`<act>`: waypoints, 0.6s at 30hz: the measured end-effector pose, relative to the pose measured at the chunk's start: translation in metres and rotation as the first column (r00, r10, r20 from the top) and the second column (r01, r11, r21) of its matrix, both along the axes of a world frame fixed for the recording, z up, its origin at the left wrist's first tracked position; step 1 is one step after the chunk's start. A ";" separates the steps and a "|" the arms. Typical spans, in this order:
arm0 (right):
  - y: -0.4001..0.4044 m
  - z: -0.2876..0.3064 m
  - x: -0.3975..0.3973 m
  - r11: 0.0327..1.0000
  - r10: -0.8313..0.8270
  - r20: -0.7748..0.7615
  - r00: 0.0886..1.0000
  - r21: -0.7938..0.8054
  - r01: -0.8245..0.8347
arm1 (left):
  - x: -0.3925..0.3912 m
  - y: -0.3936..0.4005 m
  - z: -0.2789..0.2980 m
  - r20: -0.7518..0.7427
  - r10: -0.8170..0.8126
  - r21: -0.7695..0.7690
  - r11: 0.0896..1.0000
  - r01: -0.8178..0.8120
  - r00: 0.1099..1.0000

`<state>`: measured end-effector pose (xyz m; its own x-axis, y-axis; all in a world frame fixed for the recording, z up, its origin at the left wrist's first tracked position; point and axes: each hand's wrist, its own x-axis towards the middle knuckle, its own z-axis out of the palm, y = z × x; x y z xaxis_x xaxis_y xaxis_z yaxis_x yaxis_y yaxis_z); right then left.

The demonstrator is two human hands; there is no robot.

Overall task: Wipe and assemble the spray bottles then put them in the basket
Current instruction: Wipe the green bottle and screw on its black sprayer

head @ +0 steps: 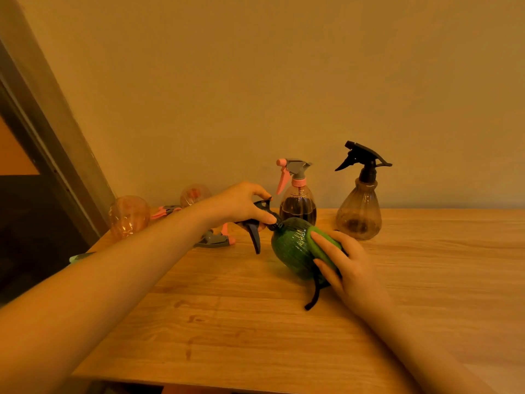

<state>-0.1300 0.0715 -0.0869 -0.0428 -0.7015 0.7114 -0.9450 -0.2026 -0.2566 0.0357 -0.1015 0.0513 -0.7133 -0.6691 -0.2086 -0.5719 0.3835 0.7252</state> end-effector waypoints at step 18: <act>-0.020 0.020 0.021 1.000 0.019 -0.097 0.995 -0.017 -0.021 | -0.006 0.012 0.001 -0.002 0.033 -0.021 0.999 -0.033 0.999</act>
<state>-0.1095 0.0517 -0.0665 0.0410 -0.6882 0.7243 -0.9610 -0.2256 -0.1601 0.0293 -0.0895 0.0528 -0.6910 -0.6966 -0.1931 -0.5836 0.3799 0.7177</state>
